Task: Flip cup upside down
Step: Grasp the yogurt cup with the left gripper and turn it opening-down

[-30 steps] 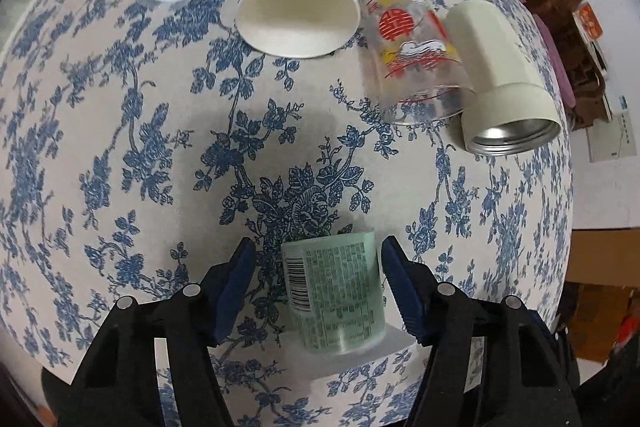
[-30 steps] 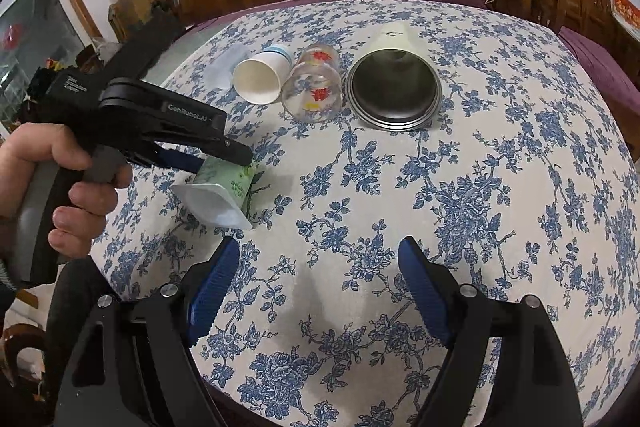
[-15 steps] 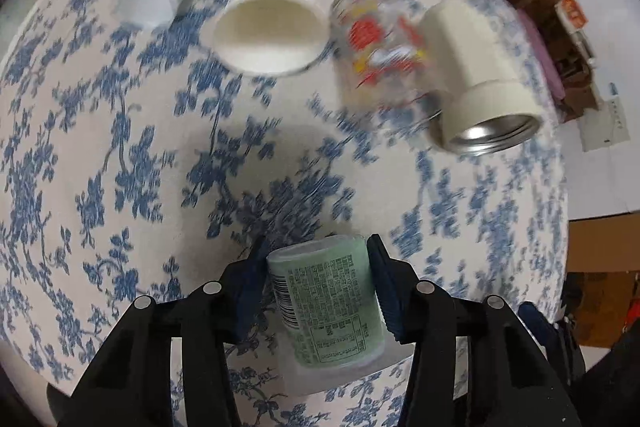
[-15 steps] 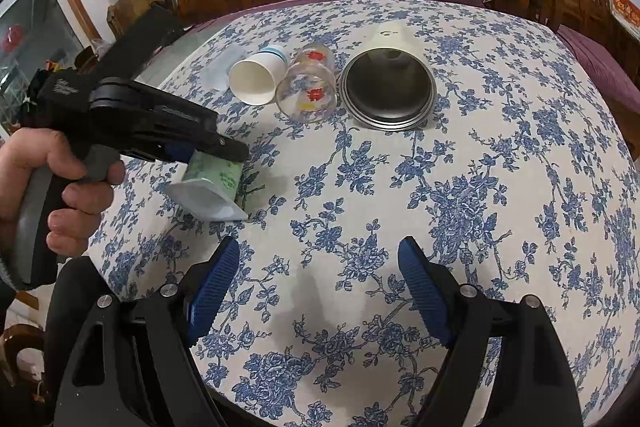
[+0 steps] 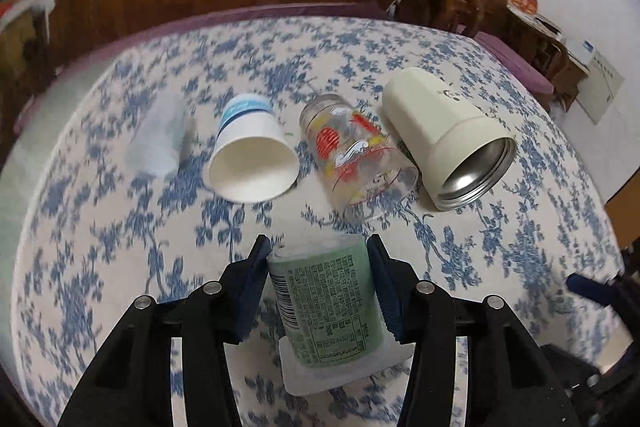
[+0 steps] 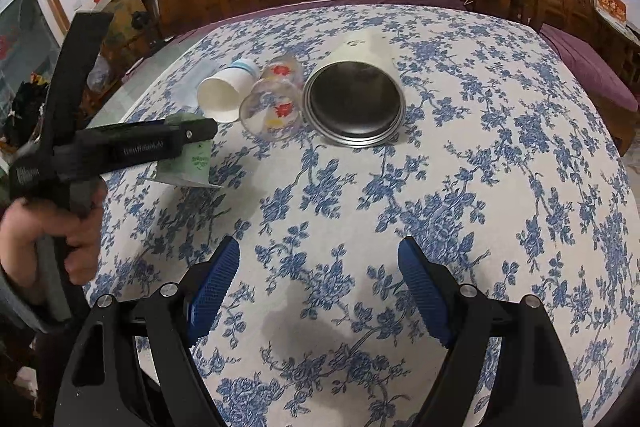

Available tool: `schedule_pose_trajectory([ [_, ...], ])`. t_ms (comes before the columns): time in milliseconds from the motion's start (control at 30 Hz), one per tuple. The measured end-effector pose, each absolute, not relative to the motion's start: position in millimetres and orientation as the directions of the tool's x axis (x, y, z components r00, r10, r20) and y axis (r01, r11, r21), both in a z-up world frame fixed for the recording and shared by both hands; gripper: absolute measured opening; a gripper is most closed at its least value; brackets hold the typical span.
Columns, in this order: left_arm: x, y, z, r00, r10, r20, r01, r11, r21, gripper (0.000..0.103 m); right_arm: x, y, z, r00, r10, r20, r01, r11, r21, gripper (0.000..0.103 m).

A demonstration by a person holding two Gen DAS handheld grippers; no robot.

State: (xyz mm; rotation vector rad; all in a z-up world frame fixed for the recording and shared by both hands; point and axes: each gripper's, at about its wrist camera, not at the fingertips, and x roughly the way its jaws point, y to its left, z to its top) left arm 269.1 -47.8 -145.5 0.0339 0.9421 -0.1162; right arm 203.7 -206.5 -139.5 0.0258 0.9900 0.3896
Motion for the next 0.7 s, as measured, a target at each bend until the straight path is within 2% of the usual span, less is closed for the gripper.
schedule_pose_trajectory([
  [500,232.1,-59.5,-152.1,0.644,-0.034,-0.764,0.163,0.982,0.094,0.046,203.7,-210.8,-133.4,0.510,0.323,-0.797,-0.294,0.937,0.191,0.084],
  [700,217.1,-59.5,-155.7,0.631,-0.053,-0.774,0.163,0.984,0.066,0.045,202.0,-211.2,-132.9,0.513,0.317,-0.797,-0.293,0.938,0.184,0.084],
])
